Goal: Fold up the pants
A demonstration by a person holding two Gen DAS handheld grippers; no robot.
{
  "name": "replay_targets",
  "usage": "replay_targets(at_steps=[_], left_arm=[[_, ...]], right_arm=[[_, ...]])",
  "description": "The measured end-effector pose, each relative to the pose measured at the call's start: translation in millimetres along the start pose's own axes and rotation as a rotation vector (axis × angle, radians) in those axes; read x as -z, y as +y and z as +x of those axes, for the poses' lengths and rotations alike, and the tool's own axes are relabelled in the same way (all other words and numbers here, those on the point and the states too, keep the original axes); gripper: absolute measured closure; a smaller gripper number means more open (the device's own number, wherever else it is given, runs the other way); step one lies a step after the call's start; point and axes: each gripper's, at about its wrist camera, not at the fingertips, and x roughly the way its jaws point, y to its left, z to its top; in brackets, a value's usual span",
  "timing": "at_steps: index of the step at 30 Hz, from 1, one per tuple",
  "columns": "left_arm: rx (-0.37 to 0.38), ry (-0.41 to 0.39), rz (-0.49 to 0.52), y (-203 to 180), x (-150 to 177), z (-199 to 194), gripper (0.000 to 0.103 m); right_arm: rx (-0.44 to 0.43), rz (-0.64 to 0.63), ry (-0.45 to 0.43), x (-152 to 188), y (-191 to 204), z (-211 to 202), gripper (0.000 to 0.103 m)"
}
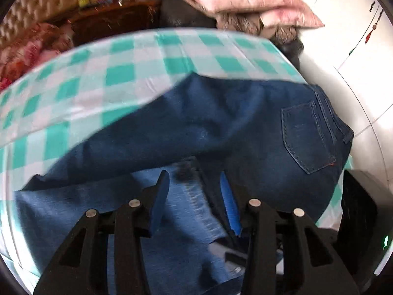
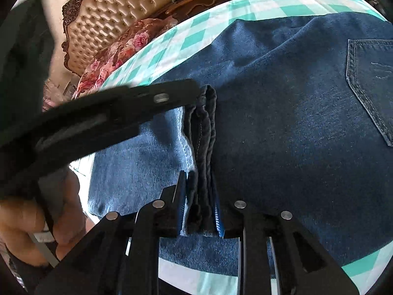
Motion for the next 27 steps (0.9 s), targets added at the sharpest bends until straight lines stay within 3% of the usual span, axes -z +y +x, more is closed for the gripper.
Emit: replay_targets(at_steps=[4,6,8,11,17,21,23,27], left_arm=[[-0.140,0.094,0.062,-12,-4,26,0.061],[-0.206,0.112,0.086,-12,-2,36,0.073],[-0.217,0.108,0.071,-9,-1,36,0.081],[-0.187,0.082,0.020,-4,-2,22,0.088],[-0.120,0.001,-0.109,9,-11,9,0.089],[-0.060,-0.050,-0.211,21,-3,22,0.084],[0.013,-0.149,-0.282,32,5,9,0.076],[0.059,-0.358,-0.386,54,41,-42,0.071]], right_arm=[[0.009,-0.025,-0.012,3,2,-1,0.080],[0.031,-0.058,-0.015,0,8,2,0.083],[0.055,-0.080,-0.018,1,10,3,0.090],[0.023,-0.077,-0.019,-1,10,0,0.094],[0.020,-0.088,-0.061,-9,17,-13,0.094],[0.052,-0.053,-0.008,-9,4,7,0.094],[0.053,-0.066,-0.020,-8,4,8,0.094],[0.076,-0.091,-0.022,-6,8,8,0.094]])
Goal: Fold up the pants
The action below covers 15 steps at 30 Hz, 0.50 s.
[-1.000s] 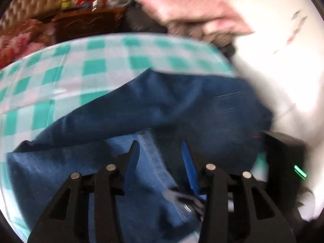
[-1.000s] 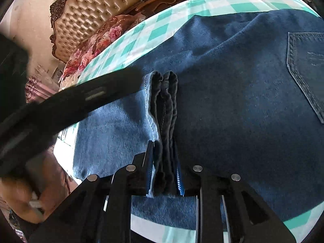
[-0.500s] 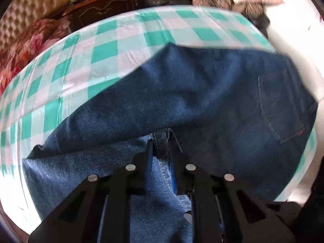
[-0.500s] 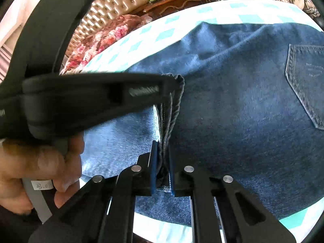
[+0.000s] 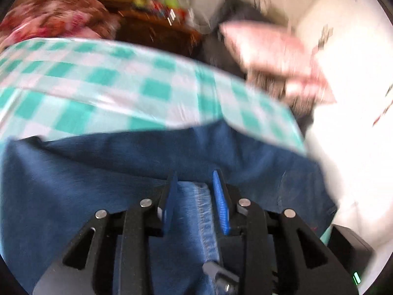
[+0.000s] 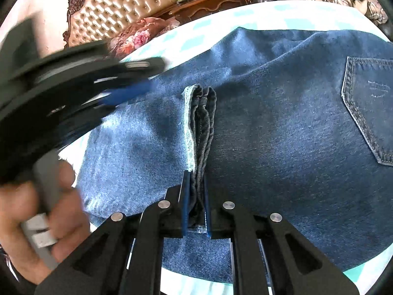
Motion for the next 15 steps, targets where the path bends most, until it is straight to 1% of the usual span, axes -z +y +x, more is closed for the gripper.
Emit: replay_targets(at_steps=[1,2,3,4,5,7,8,10,11,12,13,14,15], left_arm=[[0.003,-0.045,-0.020,10,5,-16,0.070],[-0.020,-0.103,-0.047,26,13,-37,0.068],[-0.049,-0.140,-0.069,43,19,-51,0.067],[-0.074,-0.153,-0.087,56,23,-59,0.067],[-0.122,-0.137,-0.135,84,30,-66,0.068],[-0.158,-0.094,-0.207,118,36,-69,0.069],[-0.167,-0.094,-0.258,137,41,-75,0.072],[-0.143,-0.121,-0.309,157,41,-88,0.073],[-0.138,-0.121,-0.300,159,35,-90,0.073],[-0.122,-0.097,-0.263,157,28,-86,0.073],[-0.086,-0.046,-0.196,150,16,-76,0.073],[-0.071,-0.022,-0.154,147,10,-69,0.072],[-0.093,0.005,-0.103,146,0,-58,0.069]], right_arm=[[0.011,-0.014,-0.001,0,2,0,0.094],[0.026,-0.030,-0.003,1,6,0,0.094],[0.036,-0.039,-0.005,1,8,-1,0.094],[0.047,-0.048,-0.006,1,11,-1,0.094],[0.061,-0.060,-0.007,1,13,0,0.094],[0.081,-0.074,-0.010,1,11,-2,0.094],[0.092,-0.082,-0.011,1,14,-1,0.094],[0.102,-0.086,-0.010,0,15,-1,0.094],[0.107,-0.086,-0.009,0,15,-1,0.094],[0.111,-0.085,-0.009,1,15,0,0.094],[0.118,-0.085,-0.007,1,15,0,0.094],[0.123,-0.085,-0.007,0,15,4,0.094],[0.128,-0.087,-0.007,1,15,3,0.094]])
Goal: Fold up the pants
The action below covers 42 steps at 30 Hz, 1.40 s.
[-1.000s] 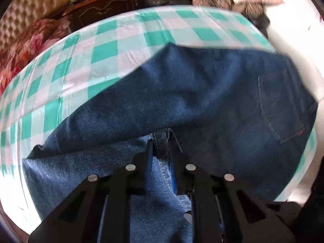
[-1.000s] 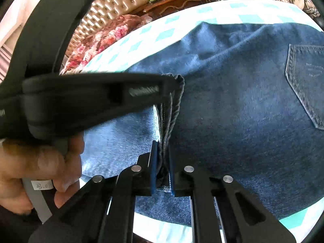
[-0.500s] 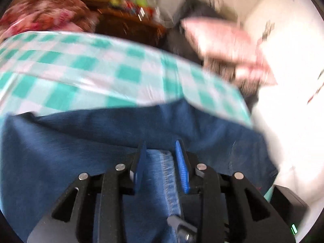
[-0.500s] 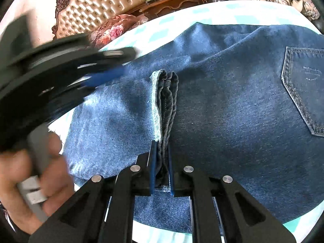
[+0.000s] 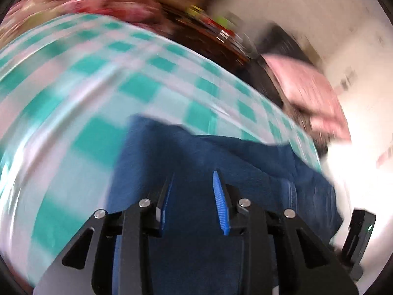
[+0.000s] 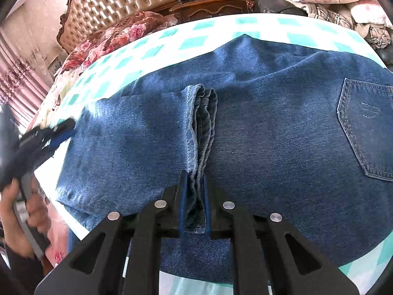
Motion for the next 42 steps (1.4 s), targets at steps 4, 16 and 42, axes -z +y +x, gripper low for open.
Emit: replay_targets(at_steps=[4,16,42], left_arm=[[-0.257,-0.021,-0.056,26,-30,5,0.091],[-0.173,-0.056,0.108,20,-56,14,0.079],[-0.100,-0.275,0.087,-10,125,-73,0.050]], right_arm=[[0.017,-0.005,0.005,0,2,-1,0.095],[0.056,-0.024,0.018,-2,8,1,0.095],[0.060,-0.270,-0.067,-93,146,55,0.076]])
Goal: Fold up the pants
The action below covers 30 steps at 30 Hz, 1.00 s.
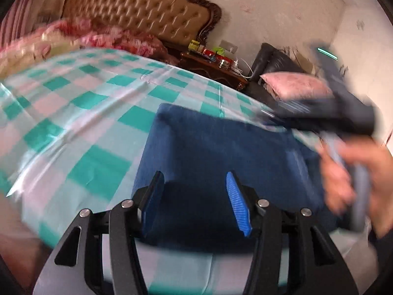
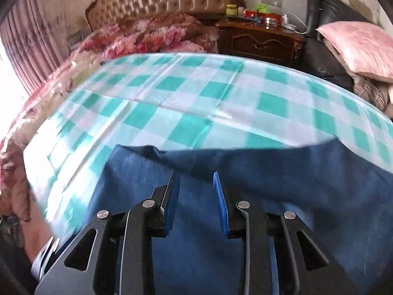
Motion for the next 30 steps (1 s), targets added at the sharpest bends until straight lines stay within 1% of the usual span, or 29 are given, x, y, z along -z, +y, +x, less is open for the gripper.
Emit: replay_targets(at_steps=[1,2,4,6,7,8,13,16,18,20,21,22,23,24,25,26,27,28,29,30], left_arm=[[-0.022,-0.012,0.024,-2,8,-9,0.050],[-0.030,-0.013,0.031,-2,13,-14,0.047],[-0.029,-0.012,0.030,1,21,-23,0.041],[-0.046,-0.006,0.026,5,24,-27,0.033],[-0.044,0.001,0.021,7,24,-26,0.033],[-0.043,0.003,0.015,8,24,-26,0.033],[-0.041,-0.005,-0.004,14,24,-26,0.033],[-0.044,0.002,-0.016,17,24,-24,0.033],[-0.053,0.003,-0.030,20,25,-26,0.033],[-0.065,-0.017,-0.029,22,24,-28,0.033],[-0.082,-0.031,-0.017,22,22,-30,0.033],[-0.092,-0.041,-0.006,21,22,-32,0.033],[-0.100,-0.052,0.009,21,20,-34,0.033],[-0.102,-0.053,0.018,21,20,-34,0.036],[-0.098,-0.046,0.027,21,19,-33,0.041],[-0.088,-0.035,0.034,21,19,-31,0.052],[-0.080,-0.027,0.032,20,20,-29,0.060],[-0.072,-0.019,0.027,21,21,-26,0.062],[-0.077,-0.019,0.017,22,21,-25,0.063],[-0.073,-0.023,-0.003,24,21,-27,0.066]], right_arm=[[0.021,-0.007,0.002,-3,4,11,0.076],[0.056,-0.016,0.020,-5,6,27,0.076],[0.089,-0.012,0.060,-4,7,51,0.075],[0.105,-0.031,0.034,-5,8,56,0.075],[0.116,-0.049,0.027,-5,11,58,0.074],[0.118,-0.055,0.021,-6,13,61,0.071],[0.102,-0.088,0.010,-10,23,64,0.070],[0.061,-0.111,0.013,-13,31,67,0.070],[0.071,-0.134,0.009,-17,36,70,0.068],[0.073,-0.099,-0.026,-23,33,66,0.068],[0.072,-0.065,-0.066,-26,29,58,0.067],[0.058,-0.021,-0.115,-27,23,46,0.062],[0.049,0.002,-0.134,-27,19,39,0.060],[0.031,0.016,-0.144,-26,17,32,0.060],[0.005,0.006,-0.129,-23,18,29,0.060],[-0.029,-0.033,-0.093,-20,24,30,0.060],[-0.060,-0.085,-0.059,-15,32,35,0.060],[-0.061,-0.124,-0.039,-13,37,39,0.060],[-0.021,-0.174,-0.015,-11,44,48,0.060],[0.007,-0.175,-0.018,-11,44,54,0.060]])
